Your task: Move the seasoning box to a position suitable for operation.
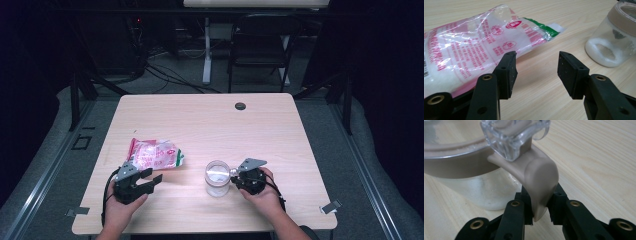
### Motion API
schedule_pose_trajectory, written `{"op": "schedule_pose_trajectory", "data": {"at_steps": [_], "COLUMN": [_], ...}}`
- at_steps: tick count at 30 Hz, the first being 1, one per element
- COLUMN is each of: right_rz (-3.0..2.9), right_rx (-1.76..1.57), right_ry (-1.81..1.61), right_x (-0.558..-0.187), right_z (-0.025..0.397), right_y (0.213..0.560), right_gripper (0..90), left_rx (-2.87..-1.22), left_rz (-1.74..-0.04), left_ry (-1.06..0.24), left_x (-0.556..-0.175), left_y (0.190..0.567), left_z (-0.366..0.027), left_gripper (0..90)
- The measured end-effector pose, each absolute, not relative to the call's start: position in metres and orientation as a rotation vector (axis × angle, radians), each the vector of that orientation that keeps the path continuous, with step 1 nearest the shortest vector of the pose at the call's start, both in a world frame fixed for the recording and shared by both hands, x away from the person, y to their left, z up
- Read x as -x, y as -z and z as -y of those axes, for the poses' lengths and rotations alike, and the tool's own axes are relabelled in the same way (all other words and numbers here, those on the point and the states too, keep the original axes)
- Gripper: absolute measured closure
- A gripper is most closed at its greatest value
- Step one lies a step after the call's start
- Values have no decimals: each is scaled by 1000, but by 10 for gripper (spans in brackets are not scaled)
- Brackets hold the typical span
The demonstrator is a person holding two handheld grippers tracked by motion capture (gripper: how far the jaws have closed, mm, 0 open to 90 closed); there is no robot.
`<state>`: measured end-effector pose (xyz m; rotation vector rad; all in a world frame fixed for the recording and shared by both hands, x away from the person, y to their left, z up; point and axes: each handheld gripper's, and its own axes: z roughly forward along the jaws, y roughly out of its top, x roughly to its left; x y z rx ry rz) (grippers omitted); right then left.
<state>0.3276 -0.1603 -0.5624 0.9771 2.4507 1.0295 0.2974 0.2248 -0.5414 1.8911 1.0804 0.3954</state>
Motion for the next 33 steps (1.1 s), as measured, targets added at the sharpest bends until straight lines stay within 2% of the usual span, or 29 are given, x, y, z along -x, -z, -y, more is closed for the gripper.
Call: {"op": "schedule_pose_trajectory", "data": {"at_steps": [8, 12, 16, 24, 29, 33], "right_rz": [-2445, -2424, -2393, -2329, -2293, -2257], "right_rx": [-991, -1037, -1055, -1091, -1171, -1236], "right_ry": [-1065, -1109, -1137, -1129, -1144, -1120], "right_x": [-321, -315, -305, -285, -278, -281], "right_z": [167, 175, 183, 192, 195, 192], "right_y": [563, 559, 552, 531, 507, 490], "right_gripper": [748, 674, 648, 616, 642, 609], "left_rx": [-1905, -1903, -1882, -1871, -1896, -1918], "left_rz": [-1046, -1031, -1025, -1026, -947, -891], "left_ry": [-380, -376, -368, -336, -341, -344], "left_x": [-304, -306, -309, -316, -317, -318], "left_y": [541, 538, 535, 519, 500, 489], "left_z": [-214, -210, -207, -197, -181, -164], "left_gripper": [497, 498, 499, 515, 534, 553]}}
